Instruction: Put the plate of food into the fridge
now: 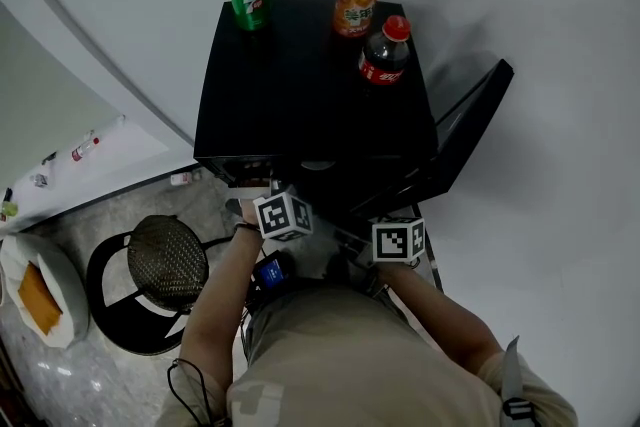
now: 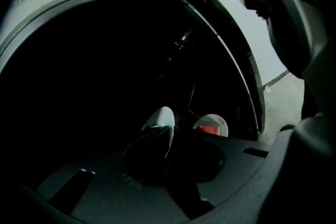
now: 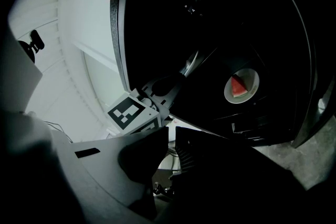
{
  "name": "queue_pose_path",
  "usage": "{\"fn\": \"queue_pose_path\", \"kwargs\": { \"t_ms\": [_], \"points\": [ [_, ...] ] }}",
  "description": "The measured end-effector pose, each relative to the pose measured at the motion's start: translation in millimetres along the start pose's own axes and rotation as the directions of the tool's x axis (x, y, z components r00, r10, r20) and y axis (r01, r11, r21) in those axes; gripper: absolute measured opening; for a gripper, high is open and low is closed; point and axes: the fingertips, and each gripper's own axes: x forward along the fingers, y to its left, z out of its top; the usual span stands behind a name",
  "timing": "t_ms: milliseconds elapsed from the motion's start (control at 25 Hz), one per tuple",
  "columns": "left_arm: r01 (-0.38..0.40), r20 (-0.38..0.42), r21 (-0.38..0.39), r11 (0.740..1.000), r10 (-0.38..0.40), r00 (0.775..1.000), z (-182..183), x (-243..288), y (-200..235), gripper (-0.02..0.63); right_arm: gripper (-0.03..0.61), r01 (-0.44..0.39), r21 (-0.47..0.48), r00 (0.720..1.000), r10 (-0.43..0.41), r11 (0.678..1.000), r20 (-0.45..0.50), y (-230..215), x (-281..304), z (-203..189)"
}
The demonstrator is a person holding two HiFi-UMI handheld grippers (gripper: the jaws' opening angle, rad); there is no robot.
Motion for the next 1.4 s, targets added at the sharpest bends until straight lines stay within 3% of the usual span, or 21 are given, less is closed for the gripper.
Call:
{"fn": "queue_pose_path", "kwargs": {
  "t_ms": [160, 240, 280, 560, 680, 800, 960, 1240, 1400],
  "points": [
    [0.023, 0.017, 0.002, 1.0, -0.023, 1.0, 3, -2, -4, 0.035, 0.049, -0.002, -0.005, 1.0, 0.002, 1.0, 0.0, 0, -1, 1],
    [0.032, 0.028, 0.005, 0.999, -0.032, 0.999, 3, -8, -7, 0.115, 0.049, -0.007, -0.005, 1.0, 0.007, 1.0, -0.005, 1, 0, -1],
    [0.039, 0.03, 0.011, 0.999, -0.039, 0.999, 3, -11, -9, 0.124, 0.049, -0.01, -0.006, 1.0, 0.01, 1.0, -0.009, 2, 1, -2],
    [0.051, 0.042, 0.036, 0.998, -0.052, 0.998, 4, -32, -21, 0.124, 0.049, -0.023, -0.037, 0.999, 0.022, 0.999, -0.035, 8, 9, -1],
    [0.048, 0.042, 0.024, 0.999, -0.049, 0.998, 2, -41, -23, 0.121, 0.049, -0.029, -0.044, 0.999, 0.028, 0.999, -0.039, 9, 9, 0],
    [0.044, 0.032, -0.014, 0.999, -0.044, 0.999, -3, -50, -26, 0.05, 0.049, -0.034, -0.048, 0.999, 0.032, 0.998, -0.04, 9, 7, 0],
    [0.072, -0.016, -0.017, 0.997, -0.072, 0.997, -18, -55, -37, 0.014, 0.049, -0.037, -0.075, 0.999, 0.034, 0.996, -0.043, 10, 6, 1],
    [0.105, -0.048, -0.065, 0.992, -0.108, 0.993, -11, -66, -50, 0.009, 0.049, -0.075, -0.159, 0.995, 0.064, 0.984, -0.072, 25, 0, 0],
    [0.081, -0.07, -0.103, 0.991, -0.088, 0.994, -3, -75, -46, 0.009, 0.047, -0.096, -0.183, 0.993, 0.082, 0.978, -0.08, 27, -9, 7]
  ]
}}
